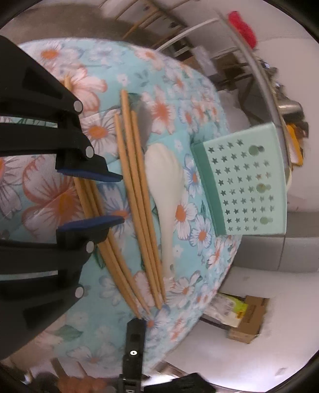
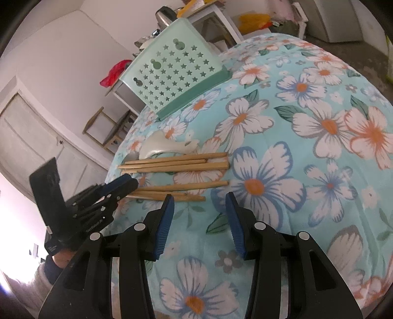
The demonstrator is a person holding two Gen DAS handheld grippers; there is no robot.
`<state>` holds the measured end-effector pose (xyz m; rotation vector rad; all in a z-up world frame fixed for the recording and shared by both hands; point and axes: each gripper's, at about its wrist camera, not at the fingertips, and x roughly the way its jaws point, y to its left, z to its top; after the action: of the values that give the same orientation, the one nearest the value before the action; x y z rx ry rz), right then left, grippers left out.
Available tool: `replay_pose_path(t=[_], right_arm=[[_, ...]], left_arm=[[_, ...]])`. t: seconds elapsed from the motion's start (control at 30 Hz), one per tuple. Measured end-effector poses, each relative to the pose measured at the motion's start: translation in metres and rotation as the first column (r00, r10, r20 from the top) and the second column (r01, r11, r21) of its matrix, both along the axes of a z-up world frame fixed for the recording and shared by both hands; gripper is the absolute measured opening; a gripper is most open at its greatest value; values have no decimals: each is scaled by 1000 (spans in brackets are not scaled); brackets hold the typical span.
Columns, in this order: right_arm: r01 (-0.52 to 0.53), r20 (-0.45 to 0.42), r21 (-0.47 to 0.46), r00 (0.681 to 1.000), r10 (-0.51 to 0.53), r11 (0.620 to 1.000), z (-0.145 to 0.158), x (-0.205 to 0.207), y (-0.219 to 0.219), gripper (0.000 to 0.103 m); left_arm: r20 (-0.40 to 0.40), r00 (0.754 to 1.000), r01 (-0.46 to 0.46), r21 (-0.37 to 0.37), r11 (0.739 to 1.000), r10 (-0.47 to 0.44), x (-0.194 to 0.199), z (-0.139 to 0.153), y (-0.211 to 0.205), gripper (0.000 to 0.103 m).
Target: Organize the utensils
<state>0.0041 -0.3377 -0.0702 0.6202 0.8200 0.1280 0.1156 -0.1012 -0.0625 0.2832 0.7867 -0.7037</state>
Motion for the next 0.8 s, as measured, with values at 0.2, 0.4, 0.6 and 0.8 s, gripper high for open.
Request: replay_pose_path(t=[0.2,0.4,0.6,0.8], right_arm=[[51,26,-48,998,-49,998,20,-21,-1,42],[61,59,-81,997,-56,995,35,-18,5,42],[-8,69,-112,997,16,994,48,36,28,43],[-108,18,-175,993,113,979,30,102,61,43]], left_arm=[[-85,993,-89,-81,993,82,10,0,14,27],[-30,993,-117,-146,982,114,11,25,31,27],[-45,982,-186,-90,978,183,53,17,33,27],[-74,983,-170,-71,983,165,57,1,34,27]])
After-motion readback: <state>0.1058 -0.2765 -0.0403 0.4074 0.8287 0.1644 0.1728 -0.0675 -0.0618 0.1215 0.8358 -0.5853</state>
